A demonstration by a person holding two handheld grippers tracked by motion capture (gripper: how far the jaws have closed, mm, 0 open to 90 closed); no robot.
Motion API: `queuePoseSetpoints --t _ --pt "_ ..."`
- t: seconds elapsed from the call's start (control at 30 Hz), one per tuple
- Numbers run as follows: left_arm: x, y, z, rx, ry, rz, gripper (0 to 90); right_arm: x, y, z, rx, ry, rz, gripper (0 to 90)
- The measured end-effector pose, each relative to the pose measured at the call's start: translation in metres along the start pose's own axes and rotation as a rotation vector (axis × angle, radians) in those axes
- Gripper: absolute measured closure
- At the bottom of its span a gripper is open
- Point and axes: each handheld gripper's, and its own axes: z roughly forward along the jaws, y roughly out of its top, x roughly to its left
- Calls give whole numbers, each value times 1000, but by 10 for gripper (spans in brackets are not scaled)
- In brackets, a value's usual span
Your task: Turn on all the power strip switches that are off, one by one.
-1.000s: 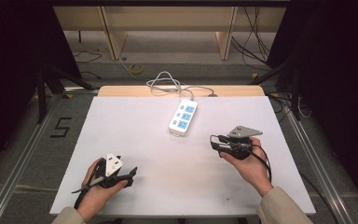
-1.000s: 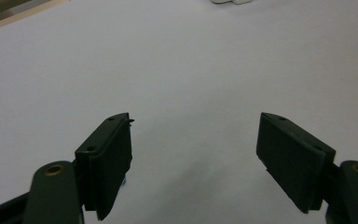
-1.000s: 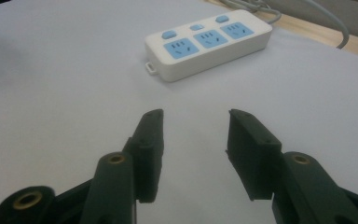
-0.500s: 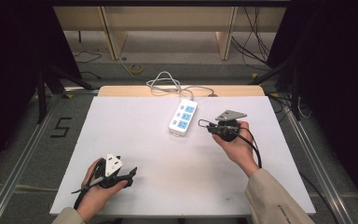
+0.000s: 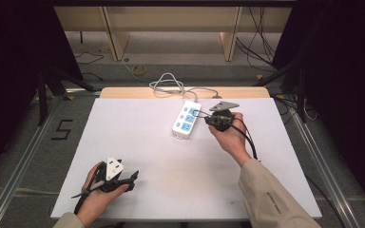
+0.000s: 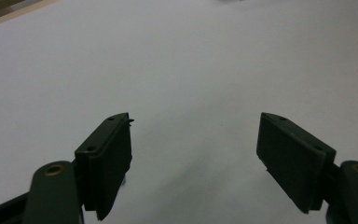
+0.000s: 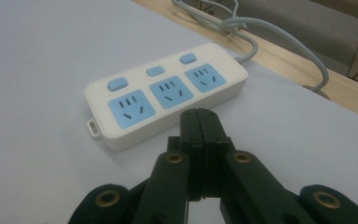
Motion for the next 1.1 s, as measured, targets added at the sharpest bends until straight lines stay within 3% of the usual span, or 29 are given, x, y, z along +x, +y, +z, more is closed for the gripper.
queuePoseSetpoints --t 0.57,1.1 --pt "-1 0 0 6 -5 6 262 -8 30 35 21 -8 31 900" --pt "-1 -1 -1 4 -7 5 261 -4 36 63 53 7 42 900"
